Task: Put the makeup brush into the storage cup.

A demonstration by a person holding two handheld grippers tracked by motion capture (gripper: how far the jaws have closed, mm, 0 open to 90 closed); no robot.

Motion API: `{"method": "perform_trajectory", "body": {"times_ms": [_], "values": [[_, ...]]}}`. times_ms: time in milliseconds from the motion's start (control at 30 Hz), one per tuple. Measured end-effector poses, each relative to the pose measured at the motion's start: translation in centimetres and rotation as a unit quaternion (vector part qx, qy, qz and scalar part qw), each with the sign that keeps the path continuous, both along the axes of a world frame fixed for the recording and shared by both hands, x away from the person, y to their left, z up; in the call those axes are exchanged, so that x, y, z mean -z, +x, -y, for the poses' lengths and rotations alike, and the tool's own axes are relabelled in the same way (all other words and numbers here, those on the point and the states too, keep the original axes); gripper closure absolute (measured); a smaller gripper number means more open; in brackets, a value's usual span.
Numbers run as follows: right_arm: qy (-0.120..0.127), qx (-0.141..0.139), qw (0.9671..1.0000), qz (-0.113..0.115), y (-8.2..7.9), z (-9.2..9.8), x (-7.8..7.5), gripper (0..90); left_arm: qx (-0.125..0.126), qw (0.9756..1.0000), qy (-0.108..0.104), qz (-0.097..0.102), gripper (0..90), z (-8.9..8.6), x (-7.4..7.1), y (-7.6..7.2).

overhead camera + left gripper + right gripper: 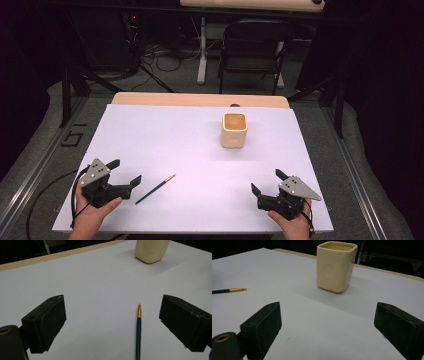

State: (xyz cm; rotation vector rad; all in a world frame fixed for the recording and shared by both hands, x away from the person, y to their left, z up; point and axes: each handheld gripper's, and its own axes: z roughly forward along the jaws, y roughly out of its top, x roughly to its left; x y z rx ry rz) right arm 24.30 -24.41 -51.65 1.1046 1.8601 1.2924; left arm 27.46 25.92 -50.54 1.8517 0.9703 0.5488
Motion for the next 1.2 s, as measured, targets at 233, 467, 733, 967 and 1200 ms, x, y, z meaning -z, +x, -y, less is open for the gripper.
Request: {"method": "perform_trajectory", "body": {"times_ms": [233, 467, 733, 967, 1200], "values": [[0.0, -0.002, 1.0, -0.004, 0.0, -0.1, 0.1, 8.7, 0.004, 0.9998, 0.005, -0.018, 8.8, -0.1, -0.4, 0.1], [-0.001, -0.004, 0.9999, -0.011, 0.1, -0.2, 0.2, 8.7, 0.0, 0.9989, 0.009, -0.045, 9.2, -0.2, -0.9, 0.5], [-0.001, -0.005, 0.9999, -0.015, 0.1, -0.1, 0.2, 9.7, 0.004, 0.9968, 0.026, -0.075, 10.9, 0.2, -1.0, 1.2], [0.002, -0.005, 0.9999, -0.014, 0.2, -0.2, 0.3, 10.2, 0.015, 0.9946, 0.045, -0.092, 12.0, 0.6, -1.4, 1.6], [0.003, -0.005, 0.9999, -0.013, 0.2, -0.2, 0.4, 10.6, 0.024, 0.9902, 0.072, -0.117, 15.0, 0.9, -2.2, 2.1]]}}
